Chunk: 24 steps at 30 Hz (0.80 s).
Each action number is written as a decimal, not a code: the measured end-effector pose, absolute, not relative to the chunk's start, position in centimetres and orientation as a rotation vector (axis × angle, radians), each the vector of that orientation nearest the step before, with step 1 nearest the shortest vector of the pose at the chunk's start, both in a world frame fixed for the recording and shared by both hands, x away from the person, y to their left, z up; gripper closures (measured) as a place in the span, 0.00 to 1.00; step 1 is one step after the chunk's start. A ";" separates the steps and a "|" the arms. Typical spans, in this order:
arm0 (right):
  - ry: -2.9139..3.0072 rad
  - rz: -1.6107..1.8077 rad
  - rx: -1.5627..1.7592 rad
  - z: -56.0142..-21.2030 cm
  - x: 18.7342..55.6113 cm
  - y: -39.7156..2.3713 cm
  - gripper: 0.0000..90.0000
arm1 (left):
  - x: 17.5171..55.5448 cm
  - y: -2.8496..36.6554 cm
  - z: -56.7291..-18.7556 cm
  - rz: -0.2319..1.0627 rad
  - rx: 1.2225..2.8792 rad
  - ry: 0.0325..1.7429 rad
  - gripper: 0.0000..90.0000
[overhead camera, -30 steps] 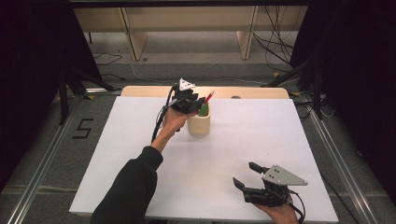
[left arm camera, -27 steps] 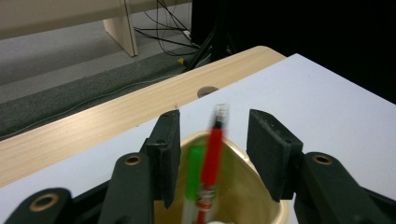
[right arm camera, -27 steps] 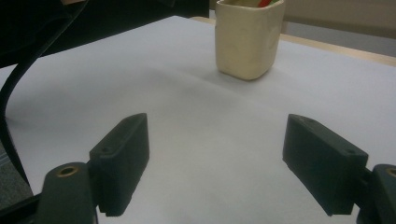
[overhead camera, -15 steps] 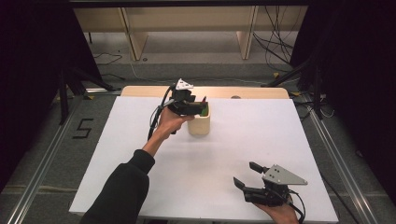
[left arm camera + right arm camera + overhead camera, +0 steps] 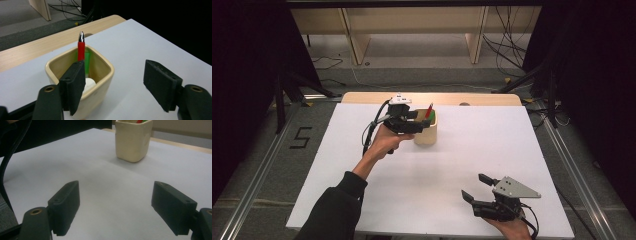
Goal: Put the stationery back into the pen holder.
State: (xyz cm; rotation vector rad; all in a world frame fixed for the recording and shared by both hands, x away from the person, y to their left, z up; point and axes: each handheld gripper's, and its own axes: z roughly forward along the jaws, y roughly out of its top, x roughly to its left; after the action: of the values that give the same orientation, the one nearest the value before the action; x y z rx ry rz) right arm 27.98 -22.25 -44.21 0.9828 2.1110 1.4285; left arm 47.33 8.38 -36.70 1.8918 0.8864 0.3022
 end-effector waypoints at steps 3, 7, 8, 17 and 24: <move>2.112 1.430 0.983 -44.2 28.0 -22.2 0.26 | 46.6 8.7 -36.8 0.284 1.888 0.878 0.35; 2.114 1.435 0.980 -44.3 28.0 -22.2 0.26 | 45.7 9.2 -37.2 0.272 1.903 0.866 0.32; 2.116 1.435 0.981 -44.3 28.0 -22.2 0.26 | 45.5 9.4 -37.3 0.267 1.902 0.862 0.32; 2.120 1.451 0.989 -44.4 28.1 -22.2 0.26 | 43.7 10.4 -38.7 0.257 1.888 0.850 0.31; 2.126 1.463 0.999 -44.4 28.2 -22.3 0.26 | 42.2 11.4 -39.4 0.272 1.876 0.844 0.31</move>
State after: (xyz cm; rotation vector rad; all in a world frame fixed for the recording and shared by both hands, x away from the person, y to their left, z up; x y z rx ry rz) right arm 28.16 -22.30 -44.42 0.9988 2.1256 1.4625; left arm 42.19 11.41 -39.42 1.8763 0.8443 0.2716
